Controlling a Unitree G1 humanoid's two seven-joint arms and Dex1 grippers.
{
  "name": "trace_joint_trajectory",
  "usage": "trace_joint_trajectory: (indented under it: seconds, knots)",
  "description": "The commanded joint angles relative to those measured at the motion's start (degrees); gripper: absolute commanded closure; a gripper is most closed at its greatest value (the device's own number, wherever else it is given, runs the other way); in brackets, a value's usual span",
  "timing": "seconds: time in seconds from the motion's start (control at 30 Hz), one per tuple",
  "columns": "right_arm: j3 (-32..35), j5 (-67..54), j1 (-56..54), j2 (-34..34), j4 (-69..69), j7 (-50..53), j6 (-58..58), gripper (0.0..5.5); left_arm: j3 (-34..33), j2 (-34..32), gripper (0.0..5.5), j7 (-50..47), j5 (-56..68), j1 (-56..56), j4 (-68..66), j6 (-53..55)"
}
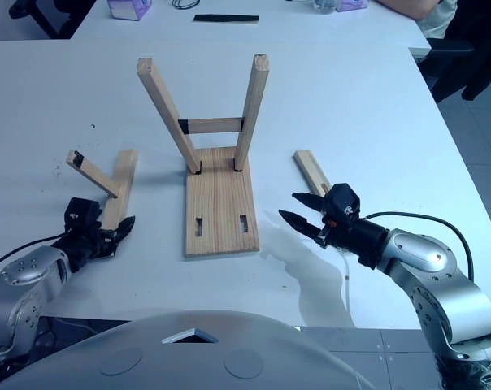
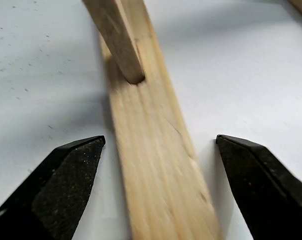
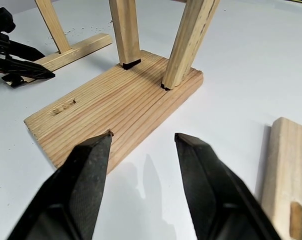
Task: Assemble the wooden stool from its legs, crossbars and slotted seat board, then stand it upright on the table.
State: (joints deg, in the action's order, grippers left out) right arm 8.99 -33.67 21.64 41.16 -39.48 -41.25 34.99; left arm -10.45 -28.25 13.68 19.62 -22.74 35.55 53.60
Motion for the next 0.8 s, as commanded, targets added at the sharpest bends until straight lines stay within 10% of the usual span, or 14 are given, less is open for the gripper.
trace_joint_trajectory:
  seconds: [0.03,0.4,0.8]
  knots:
    - [-0.42,0.33,-0.92,1.24,0.49,-0.54,0.64,3.17,0.98,0.76,1.81,-0.08,-0.64,-0.84,-6.31,3.76]
    - [-0.55,0.52,-2.3,1.39,1.11,-0.54,0.44,3.17,-3.16,1.71,3.44,-1.39,-0.52,5.96,-12.06,0.89]
    - [8.05,-17.5,-11.66,-0.61,-0.8,2.36,5.27,3.17,-17.29,0.29,3.47,10.27,24.25,39.38,-12.44,-7.92]
